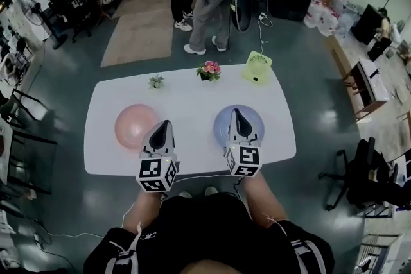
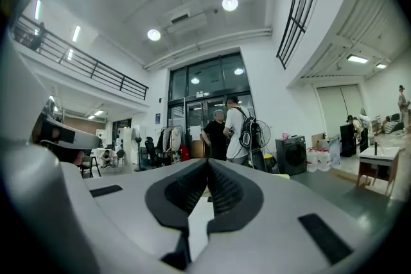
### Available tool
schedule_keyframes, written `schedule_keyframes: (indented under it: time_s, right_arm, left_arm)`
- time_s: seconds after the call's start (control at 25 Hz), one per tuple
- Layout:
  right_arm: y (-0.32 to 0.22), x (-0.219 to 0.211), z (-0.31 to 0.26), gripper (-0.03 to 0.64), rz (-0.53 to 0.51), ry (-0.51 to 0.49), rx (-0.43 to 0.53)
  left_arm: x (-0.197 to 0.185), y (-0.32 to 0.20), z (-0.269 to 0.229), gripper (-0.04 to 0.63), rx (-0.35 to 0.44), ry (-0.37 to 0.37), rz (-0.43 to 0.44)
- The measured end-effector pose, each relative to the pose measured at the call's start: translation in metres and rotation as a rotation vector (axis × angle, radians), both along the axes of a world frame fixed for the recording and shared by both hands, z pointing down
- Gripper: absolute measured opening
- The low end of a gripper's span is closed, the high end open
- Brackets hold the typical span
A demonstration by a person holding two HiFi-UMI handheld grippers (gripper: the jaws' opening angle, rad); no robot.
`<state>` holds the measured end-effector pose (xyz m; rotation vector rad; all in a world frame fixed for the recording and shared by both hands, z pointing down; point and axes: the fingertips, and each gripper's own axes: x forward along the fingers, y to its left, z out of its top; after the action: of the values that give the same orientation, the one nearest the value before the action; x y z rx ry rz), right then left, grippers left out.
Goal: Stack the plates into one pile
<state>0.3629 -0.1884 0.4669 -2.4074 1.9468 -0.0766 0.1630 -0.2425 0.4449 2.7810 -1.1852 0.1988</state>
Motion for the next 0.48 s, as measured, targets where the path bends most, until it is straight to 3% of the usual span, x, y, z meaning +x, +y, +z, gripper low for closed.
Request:
schedule_keyframes:
  time_s: [0.28, 0.48]
  right_arm:
    - [-0.028, -0.035, 0.004, 0.015, -0.06, -0.027, 0.012]
    - [-0.052, -0.088, -0.002, 0.015, -0.066, -0.032, 0.017]
  left_arm:
    - [-0.03, -0.018, 0.004, 0.012, 0.006, -0.019, -0.039]
    - [-0.08, -0.038, 0.0, 0.012, -0.005, 0.007, -0.029]
